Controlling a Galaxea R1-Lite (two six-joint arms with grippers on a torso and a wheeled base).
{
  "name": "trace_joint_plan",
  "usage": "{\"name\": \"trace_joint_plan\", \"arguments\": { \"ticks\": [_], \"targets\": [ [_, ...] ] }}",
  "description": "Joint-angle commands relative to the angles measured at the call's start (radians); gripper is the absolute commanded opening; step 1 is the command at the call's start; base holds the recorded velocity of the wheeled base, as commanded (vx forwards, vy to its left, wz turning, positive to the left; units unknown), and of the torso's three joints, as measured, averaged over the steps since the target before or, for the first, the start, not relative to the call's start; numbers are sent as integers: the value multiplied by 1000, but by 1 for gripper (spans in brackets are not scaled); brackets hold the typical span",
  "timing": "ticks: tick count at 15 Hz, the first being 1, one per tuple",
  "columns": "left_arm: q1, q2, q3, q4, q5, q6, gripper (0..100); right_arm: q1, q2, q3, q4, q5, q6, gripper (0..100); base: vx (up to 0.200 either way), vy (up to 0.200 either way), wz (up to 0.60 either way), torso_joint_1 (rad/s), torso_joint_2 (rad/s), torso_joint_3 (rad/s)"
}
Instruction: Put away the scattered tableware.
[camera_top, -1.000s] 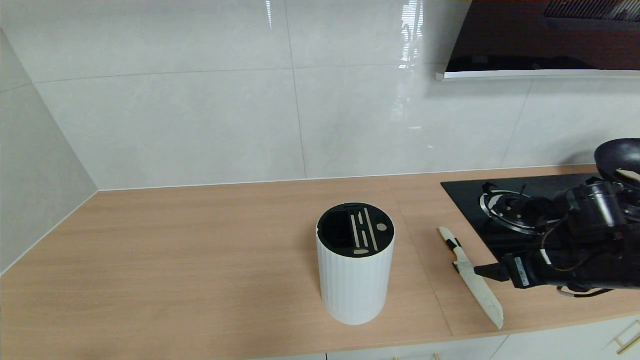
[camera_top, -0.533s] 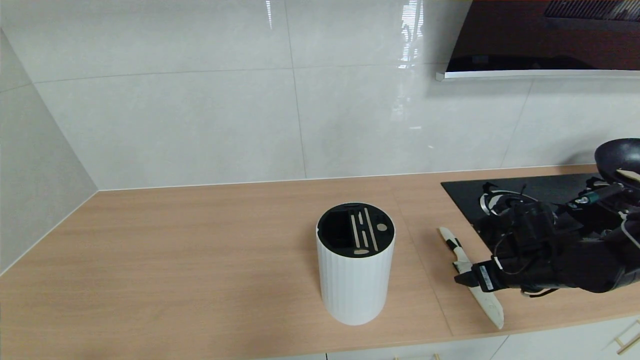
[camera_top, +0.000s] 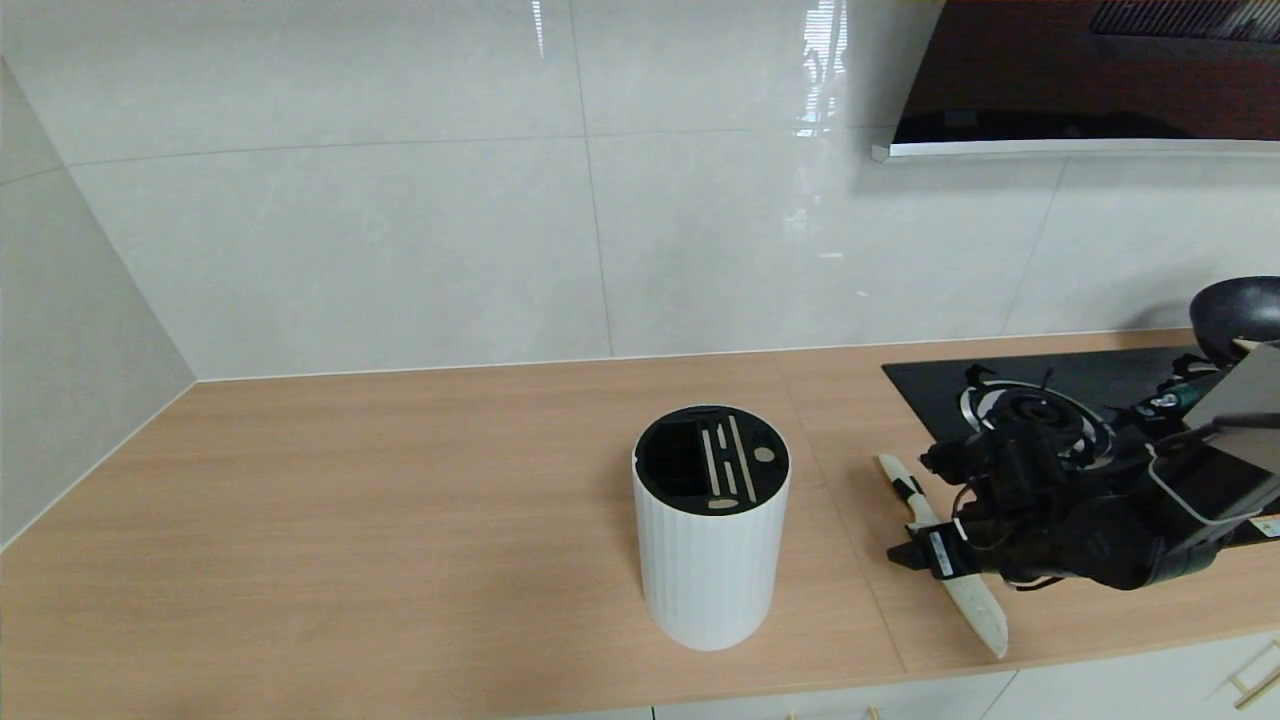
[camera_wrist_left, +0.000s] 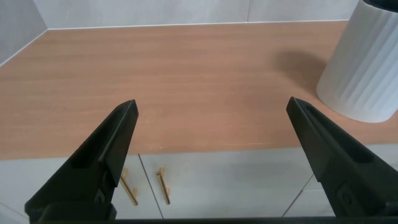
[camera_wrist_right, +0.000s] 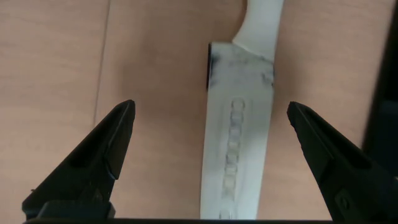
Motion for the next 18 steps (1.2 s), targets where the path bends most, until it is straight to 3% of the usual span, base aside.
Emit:
{"name": "trace_joint_plan", "arguments": {
  "ticks": [1, 18],
  "targets": [
    [0, 2, 0, 0, 0, -1, 100, -16, 25, -21, 0, -3, -1, 100, 0, 0, 0, 0, 0, 0],
    [0, 2, 0, 0, 0, 0, 100, -43, 77, -56, -68, -62, 7, 100, 0, 0, 0, 0, 0, 0]
  ]
}}
